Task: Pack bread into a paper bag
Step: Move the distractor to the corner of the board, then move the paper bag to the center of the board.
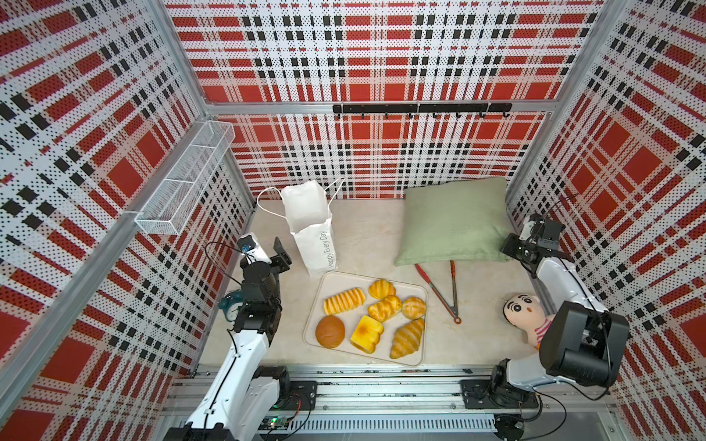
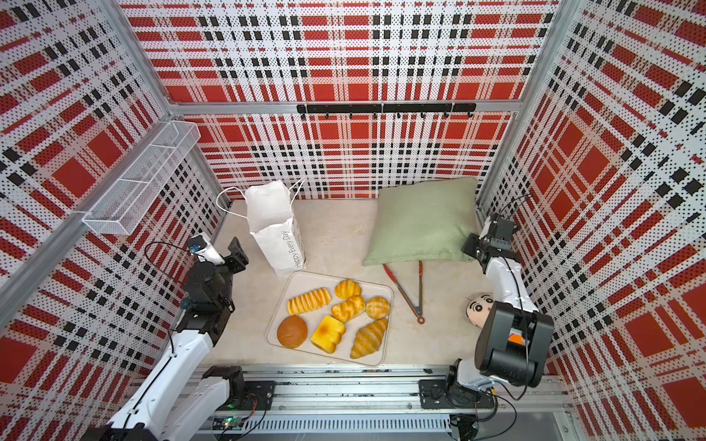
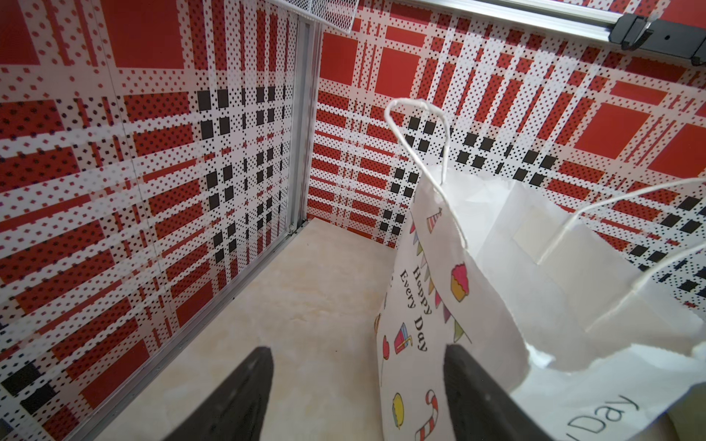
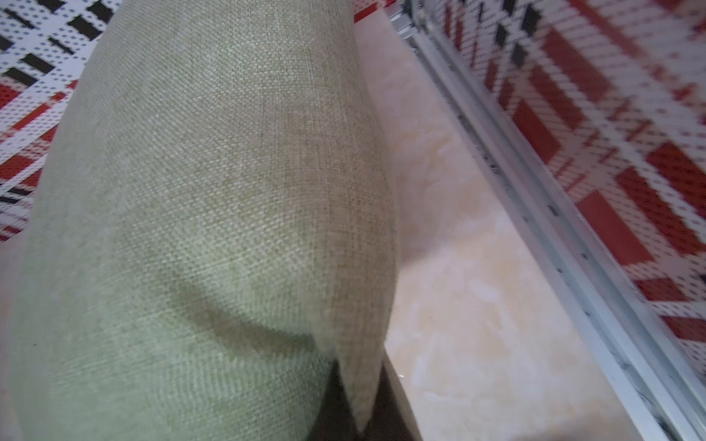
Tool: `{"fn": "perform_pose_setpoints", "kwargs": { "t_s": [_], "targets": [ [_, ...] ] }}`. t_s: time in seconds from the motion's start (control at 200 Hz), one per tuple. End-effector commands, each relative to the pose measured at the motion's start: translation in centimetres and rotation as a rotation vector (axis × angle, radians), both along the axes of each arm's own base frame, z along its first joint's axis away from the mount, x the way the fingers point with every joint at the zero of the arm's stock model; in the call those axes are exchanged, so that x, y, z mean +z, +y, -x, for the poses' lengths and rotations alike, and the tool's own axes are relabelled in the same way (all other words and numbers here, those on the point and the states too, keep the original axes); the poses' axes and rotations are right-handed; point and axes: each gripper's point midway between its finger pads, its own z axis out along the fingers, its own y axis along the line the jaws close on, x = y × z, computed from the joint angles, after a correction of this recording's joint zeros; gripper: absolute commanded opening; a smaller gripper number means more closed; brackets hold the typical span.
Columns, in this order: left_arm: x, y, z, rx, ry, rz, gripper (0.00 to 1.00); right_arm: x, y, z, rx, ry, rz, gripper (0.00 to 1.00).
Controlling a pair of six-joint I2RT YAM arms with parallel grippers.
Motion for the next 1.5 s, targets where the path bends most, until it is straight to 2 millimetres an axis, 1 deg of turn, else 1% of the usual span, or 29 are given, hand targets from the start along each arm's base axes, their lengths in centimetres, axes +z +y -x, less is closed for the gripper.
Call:
{"fn": "perform_pose_setpoints", "kwargs": {
  "t_s": [0.0, 0.06, 0.125, 0.225, 0.266, 0.391, 0.421, 0.456, 0.461, 0.466, 0.511, 0.531, 0.606, 0.611, 0.616, 0.626, 0.676, 0.757, 0.802, 0.857, 0.922, 0.987, 1.097, 1.182, 1.263, 1.318, 1.393, 1.423, 1.493],
  "targets": [
    [-0.3, 0.2, 0.2, 0.004, 0.001, -0.001, 0.74, 3.9, -5.6, 1.8, -0.252, -0.096, 0.173, 0.0],
    [-0.4, 0.1, 0.2, 0.003, 0.001, -0.002, 0.74, 3.5, -7.6, 2.8, -0.34, -0.069, 0.188, 0.0],
    [-0.7, 0.0, 0.1, -0.007, 0.005, 0.001, 0.74, 2.2, -9.1, 3.1, -0.39, -0.044, 0.157, 0.0],
    [-1.1, -0.5, -0.4, -0.032, 0.018, 0.005, 0.74, 0.4, -9.6, 1.8, -0.384, -0.016, 0.125, 0.0],
    [-1.1, -0.6, -0.6, -0.038, 0.023, 0.007, 0.74, 0.0, -9.8, 1.2, -0.384, -0.013, 0.113, 0.0],
    [-1.2, -0.9, -0.9, -0.054, 0.033, 0.011, 0.74, 0.5, -10.1, -0.4, -0.365, -0.053, 0.107, 0.0],
    [-1.2, -0.9, -0.8, -0.056, 0.031, 0.013, 0.74, 1.2, -10.4, -1.1, -0.366, -0.069, 0.111, 0.0],
    [-1.3, -0.9, -0.8, -0.056, 0.031, 0.016, 0.74, 1.6, -10.7, -1.7, -0.366, -0.079, 0.114, 0.0],
    [-1.3, -0.9, -0.8, -0.057, 0.03, 0.016, 0.74, 1.8, -10.3, -2.1, -0.34, -0.089, 0.104, 0.11],
    [-1.3, -0.9, -0.8, -0.057, 0.03, 0.017, 0.74, 1.5, -10.1, -2.1, -0.321, -0.072, 0.107, 0.14],
    [-1.4, -1.0, -0.8, -0.06, 0.029, 0.021, 0.74, 1.3, -10.0, -2.6, -0.287, -0.042, 0.108, 0.25],
    [-1.4, -1.0, -0.8, -0.063, 0.03, 0.022, 0.74, 1.3, -10.0, -2.9, -0.28, -0.037, 0.103, 0.33],
    [-1.6, -1.2, -0.8, -0.068, 0.035, 0.023, 0.74, 1.7, -10.1, -3.3, -0.277, -0.045, 0.105, 0.33],
    [-1.6, -1.3, -0.8, -0.069, 0.036, 0.024, 0.74, 1.6, -9.8, -3.3, -0.269, -0.042, 0.099, 0.41],
    [-1.5, -1.2, -0.8, -0.068, 0.035, 0.024, 0.74, 1.6, -9.3, -3.5, -0.244, -0.051, 0.079, 0.47],
    [-1.6, -1.2, -0.8, -0.069, 0.037, 0.024, 0.74, 1.8, -8.7, -3.7, -0.22, -0.064, 0.063, 0.51],
    [-1.6, -1.4, -0.7, -0.072, 0.039, 0.024, 0.74, 2.7, -6.9, -3.8, -0.166, -0.116, 0.055, 0.54],
    [-1.3, -1.5, -0.5, -0.07, 0.032, 0.024, 0.74, 4.9, -4.1, -3.5, -0.097, -0.182, 0.102, 0.64],
    [-1.1, -1.5, -0.3, -0.065, 0.026, 0.021, 0.73, 5.9, -2.9, -3.2, -0.069, -0.2, 0.127, 0.65],
    [-0.9, -1.5, -0.2, -0.061, 0.02, 0.021, 0.74, 6.8, -2.1, -2.6, -0.058, -0.208, 0.138, 0.67],
    [-0.7, -1.5, 0.0, -0.062, 0.011, 0.022, 0.74, 7.6, -1.3, -1.9, -0.045, -0.224, 0.118, 0.67],
    [-0.5, -1.8, 0.0, -0.073, 0.007, 0.023, 0.73, 8.4, 0.0, -1.1, -0.019, -0.245, 0.084, 0.67],
    [-0.3, -2.7, -0.1, -0.101, 0.011, 0.019, 0.72, 8.9, 3.8, 0.4, 0.071, -0.253, 0.02, 0.67],
    [0.1, -3.3, 0.1, -0.106, 0.014, 0.005, 0.71, 8.3, 7.8, 2.3, 0.167, -0.238, -0.029, 0.67],
    [0.2, -3.2, 0.4, -0.09, 0.025, -0.006, 0.71, 6.6, 11.1, 4.3, 0.244, -0.188, -0.048, 0.67],
    [0.4, -2.5, 0.8, -0.049, 0.042, -0.012, 0.71, 5.1, 13.3, 5.8, 0.312, -0.135, -0.074, 0.66],
    [1.1, -0.3, 2.2, 0.084, 0.071, 0.005, 0.71, 3.2, 16.3, 7.8, 0.417, -0.075, -0.095, 0.64],
    [1.8, 0.3, 2.8, 0.123, 0.073, 0.012, 0.7, 2.7, 17.4, 8.6, 0.457, -0.054, -0.088, 0.63],
    [3.3, 0.6, 3.6, 0.142, 0.076, 0.018, 0.64, 1.9, 18.8, 9.6, 0.504, -0.019, -0.044, 0.64]
  ]
}}
